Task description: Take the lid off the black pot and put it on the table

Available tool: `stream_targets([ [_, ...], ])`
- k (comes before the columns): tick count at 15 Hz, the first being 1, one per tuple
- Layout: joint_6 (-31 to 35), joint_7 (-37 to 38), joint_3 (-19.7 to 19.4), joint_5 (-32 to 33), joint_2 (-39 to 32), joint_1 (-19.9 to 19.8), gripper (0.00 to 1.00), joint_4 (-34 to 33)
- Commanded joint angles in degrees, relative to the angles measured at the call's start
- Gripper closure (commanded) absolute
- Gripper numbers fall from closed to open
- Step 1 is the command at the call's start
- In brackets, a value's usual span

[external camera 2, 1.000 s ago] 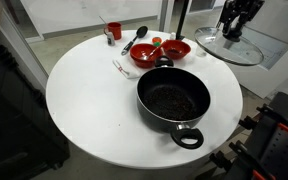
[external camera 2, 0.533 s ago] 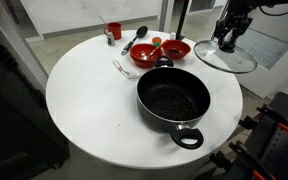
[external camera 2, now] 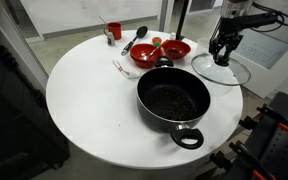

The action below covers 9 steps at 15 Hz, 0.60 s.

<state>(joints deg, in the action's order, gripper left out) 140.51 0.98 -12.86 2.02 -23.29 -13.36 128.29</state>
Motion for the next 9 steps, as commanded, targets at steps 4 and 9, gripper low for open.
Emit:
stream_targets([
  [4,8.05,-1.44,0.59,0.18,-2.86,-0.18,0.75,0.3],
  [9,11.26,-2.75,1.62,-0.4,-4.98,-0.55,0.75,0.57],
])
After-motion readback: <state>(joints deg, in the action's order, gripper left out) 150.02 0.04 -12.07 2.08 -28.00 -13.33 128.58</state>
